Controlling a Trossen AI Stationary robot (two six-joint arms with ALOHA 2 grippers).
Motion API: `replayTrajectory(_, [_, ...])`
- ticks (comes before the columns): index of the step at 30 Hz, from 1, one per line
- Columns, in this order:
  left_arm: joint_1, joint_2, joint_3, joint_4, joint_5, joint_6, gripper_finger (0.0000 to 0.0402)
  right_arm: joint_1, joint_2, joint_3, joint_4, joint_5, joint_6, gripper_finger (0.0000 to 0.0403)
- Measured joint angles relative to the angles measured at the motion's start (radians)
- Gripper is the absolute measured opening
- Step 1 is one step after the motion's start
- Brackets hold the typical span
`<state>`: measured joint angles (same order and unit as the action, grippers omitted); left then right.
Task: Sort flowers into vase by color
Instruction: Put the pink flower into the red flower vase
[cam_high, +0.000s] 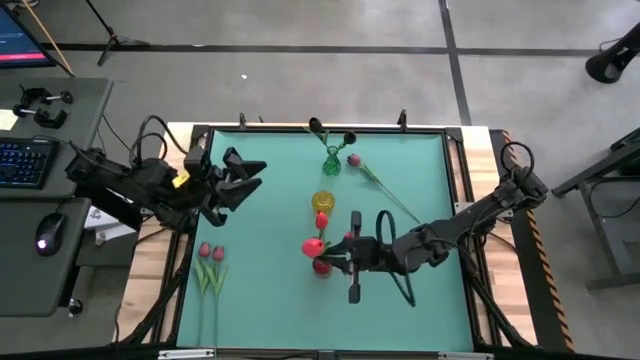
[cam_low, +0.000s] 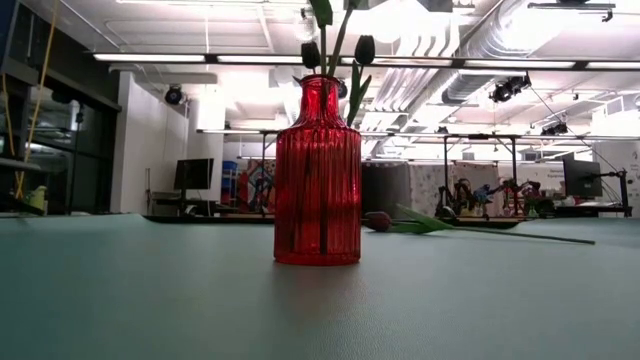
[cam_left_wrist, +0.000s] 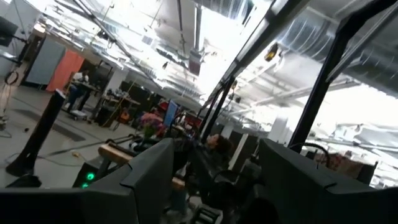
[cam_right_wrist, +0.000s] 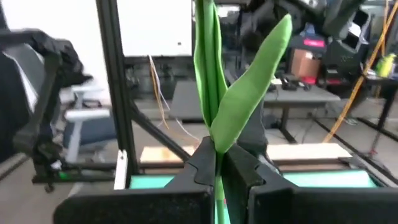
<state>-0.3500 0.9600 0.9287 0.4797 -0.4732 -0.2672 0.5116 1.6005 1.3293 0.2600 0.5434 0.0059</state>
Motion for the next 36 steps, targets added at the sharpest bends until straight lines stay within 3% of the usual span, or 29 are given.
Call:
replayTrajectory(6, [0.000,0.003,0.000,-0.038,0.000,-0.005,0.0225,-0.001,0.002,0.000,-0.092,0.010,0.090,0.0000])
replayTrajectory(16, [0.000,0.003,0.000,-0.042,0.000,-0.008,0.0225,-0.015,0.004,0.000,-0.013,-0.004,0.040,0.0000])
replayTrajectory(36, [0.000,0.003,0.000,-0.042,-0.001,-0.009,0.0225,-0.023,0.004,0.000,-0.122,0.006,0.047,0.0000])
